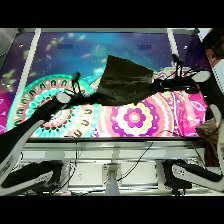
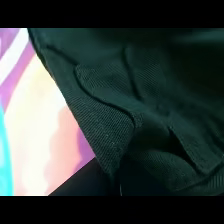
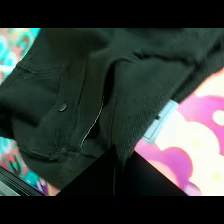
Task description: Fold the clothes and pants, and hang the long-sleeved shirts on hangers.
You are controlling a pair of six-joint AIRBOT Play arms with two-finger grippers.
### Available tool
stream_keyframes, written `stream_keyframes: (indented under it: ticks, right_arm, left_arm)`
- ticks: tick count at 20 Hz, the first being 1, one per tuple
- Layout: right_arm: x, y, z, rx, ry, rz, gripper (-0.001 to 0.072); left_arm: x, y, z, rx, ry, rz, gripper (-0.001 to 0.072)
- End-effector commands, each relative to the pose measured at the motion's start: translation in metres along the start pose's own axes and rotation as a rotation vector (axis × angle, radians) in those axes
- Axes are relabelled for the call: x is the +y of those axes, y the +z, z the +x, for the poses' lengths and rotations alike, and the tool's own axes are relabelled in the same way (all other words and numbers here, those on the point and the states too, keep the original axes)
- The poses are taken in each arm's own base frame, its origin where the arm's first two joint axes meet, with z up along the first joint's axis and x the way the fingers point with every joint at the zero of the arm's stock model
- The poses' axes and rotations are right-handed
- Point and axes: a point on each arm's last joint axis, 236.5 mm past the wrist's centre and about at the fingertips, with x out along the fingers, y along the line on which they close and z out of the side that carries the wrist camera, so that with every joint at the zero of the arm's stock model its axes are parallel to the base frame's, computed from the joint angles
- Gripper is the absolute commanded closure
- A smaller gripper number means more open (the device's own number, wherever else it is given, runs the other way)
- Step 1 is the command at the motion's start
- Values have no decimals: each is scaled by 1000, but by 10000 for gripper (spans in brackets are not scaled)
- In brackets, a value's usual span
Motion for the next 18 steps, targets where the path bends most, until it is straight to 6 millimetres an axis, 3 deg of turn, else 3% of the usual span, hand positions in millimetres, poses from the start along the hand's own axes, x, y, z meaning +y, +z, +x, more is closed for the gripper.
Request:
stream_keyframes:
  ticks: [1,3,5,7,9,11,14,16,18]
  right_arm:
    - [54,28,-68,-184,14,-135,677]
    - [92,39,-115,-304,39,-188,677]
    - [128,38,-156,-390,79,-207,677]
    - [171,18,-190,-414,161,-253,677]
    - [215,-6,-221,-435,274,-306,678]
    - [239,-22,-244,-471,333,-299,677]
    - [240,-28,-250,-477,331,-243,677]
    - [226,-21,-235,-466,331,-164,678]
    - [194,-15,-198,-419,313,-53,678]
  left_arm:
    - [-67,69,-92,-255,-105,150,679]
    - [-107,91,-159,-409,-145,271,681]
    - [-145,98,-222,-538,-182,385,683]
    - [-174,93,-273,-621,-228,455,684]
    - [-178,80,-304,-639,-199,500,685]
    - [-167,66,-323,-626,-156,446,685]
    - [-154,57,-342,-640,-112,380,684]
    - [-150,59,-338,-633,-103,354,685]
    - [-136,61,-307,-541,-67,298,685]
